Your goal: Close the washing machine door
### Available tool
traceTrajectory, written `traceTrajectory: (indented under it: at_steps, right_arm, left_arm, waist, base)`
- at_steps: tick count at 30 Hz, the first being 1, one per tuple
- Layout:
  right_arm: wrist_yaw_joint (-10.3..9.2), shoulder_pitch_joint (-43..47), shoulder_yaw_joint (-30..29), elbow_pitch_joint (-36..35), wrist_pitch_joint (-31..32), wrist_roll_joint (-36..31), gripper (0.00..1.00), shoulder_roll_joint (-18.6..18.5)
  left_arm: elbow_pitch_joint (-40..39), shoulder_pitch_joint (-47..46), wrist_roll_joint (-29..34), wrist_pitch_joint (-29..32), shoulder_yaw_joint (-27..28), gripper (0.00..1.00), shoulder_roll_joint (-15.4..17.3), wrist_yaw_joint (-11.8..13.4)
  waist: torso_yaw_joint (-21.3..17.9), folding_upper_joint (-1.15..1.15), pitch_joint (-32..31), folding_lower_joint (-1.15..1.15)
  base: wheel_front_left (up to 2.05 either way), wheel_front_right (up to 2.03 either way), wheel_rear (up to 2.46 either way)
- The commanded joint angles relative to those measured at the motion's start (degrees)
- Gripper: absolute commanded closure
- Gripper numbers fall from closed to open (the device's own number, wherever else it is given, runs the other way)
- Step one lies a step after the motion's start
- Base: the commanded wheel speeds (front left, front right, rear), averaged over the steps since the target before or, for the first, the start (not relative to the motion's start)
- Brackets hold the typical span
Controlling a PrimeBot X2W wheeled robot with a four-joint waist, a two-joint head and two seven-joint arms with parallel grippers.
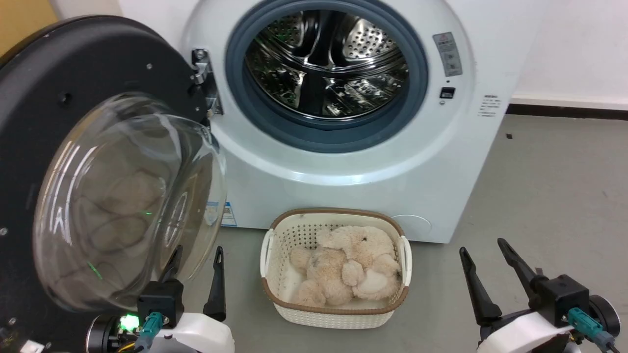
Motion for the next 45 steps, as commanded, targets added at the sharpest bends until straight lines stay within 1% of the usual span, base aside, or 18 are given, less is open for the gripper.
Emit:
traceTrajectory:
  at_steps: [1,8,18,26,45]
  right_arm:
    - [0.01,0.6,0.2,-0.1,-0.6,0.8,0.0,0.1]
    - [0.01,1.0,0.5,-0.2,-1.4,1.4,0.0,0.1]
    - [0.02,1.5,0.8,-0.1,-2.6,2.3,0.0,0.1]
    - [0.02,0.5,2.3,0.5,-3.6,2.9,0.0,0.0]
    - [0.03,-2.6,6.7,2.9,-5.9,5.7,0.0,-1.7]
  left_arm:
    - [0.2,0.1,-0.3,-0.5,-0.2,0.0,0.1,0.3]
    - [0.5,0.2,-0.4,-1.4,-0.7,0.0,0.1,0.7]
    - [0.9,0.2,-0.6,-2.6,-1.6,0.0,0.3,1.1]
    - [0.4,0.7,-0.9,-3.5,-1.5,0.0,0.5,2.0]
    - [-1.7,2.6,-1.6,-5.8,-1.4,0.0,0.4,4.6]
  waist:
    - [0.7,0.0,0.0,0.0]
    - [3.3,0.0,-0.1,0.0]
    - [8.1,0.0,-0.4,0.0]
    - [10.4,0.0,0.1,0.0]
    - [15.6,0.0,1.2,0.0]
  base:
    - [0.0,0.0,0.0]
    - [0.0,0.0,0.0]
    - [0.0,0.0,0.0]
    - [0.0,0.0,0.0]
    - [0.0,0.0,0.0]
